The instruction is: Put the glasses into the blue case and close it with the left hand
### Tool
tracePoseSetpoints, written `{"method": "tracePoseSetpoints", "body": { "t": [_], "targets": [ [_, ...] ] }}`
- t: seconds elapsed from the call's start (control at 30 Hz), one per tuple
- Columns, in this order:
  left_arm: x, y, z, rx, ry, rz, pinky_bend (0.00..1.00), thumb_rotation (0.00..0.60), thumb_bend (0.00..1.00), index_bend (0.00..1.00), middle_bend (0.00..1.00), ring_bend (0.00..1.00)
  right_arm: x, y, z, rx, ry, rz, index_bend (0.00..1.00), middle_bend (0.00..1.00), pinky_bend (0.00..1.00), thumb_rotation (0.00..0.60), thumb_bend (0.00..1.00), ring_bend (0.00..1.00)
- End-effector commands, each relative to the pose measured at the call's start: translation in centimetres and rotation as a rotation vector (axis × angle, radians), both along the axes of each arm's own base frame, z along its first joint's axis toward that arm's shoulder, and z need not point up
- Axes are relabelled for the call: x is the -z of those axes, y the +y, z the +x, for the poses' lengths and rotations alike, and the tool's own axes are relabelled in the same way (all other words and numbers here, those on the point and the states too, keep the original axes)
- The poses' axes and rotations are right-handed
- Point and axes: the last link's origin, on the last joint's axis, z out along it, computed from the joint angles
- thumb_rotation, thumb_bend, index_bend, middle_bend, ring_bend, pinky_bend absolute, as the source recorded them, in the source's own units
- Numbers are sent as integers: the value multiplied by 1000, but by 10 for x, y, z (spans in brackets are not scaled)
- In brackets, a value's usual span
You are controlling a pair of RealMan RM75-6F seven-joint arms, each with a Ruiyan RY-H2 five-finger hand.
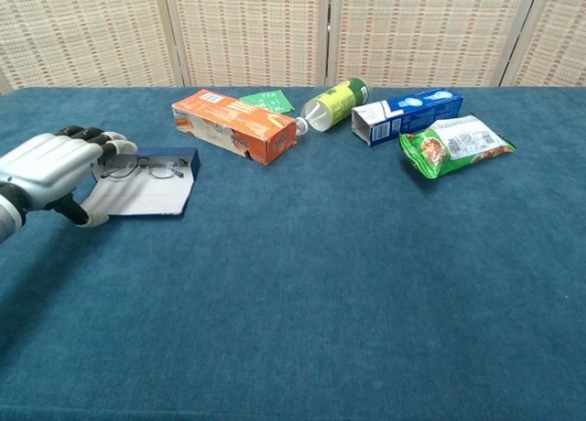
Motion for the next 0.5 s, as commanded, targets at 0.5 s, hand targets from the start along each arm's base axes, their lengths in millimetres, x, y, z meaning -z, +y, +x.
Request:
{"method": "tracePoseSetpoints", "body": {
  "t": [0.5],
  "targets": [
    [-3,26,16,28,-94,78,0,600,227,249,1,0,-2,4,-2,9,-1,-13,49,169,232,600,251,143]
  ]
}}
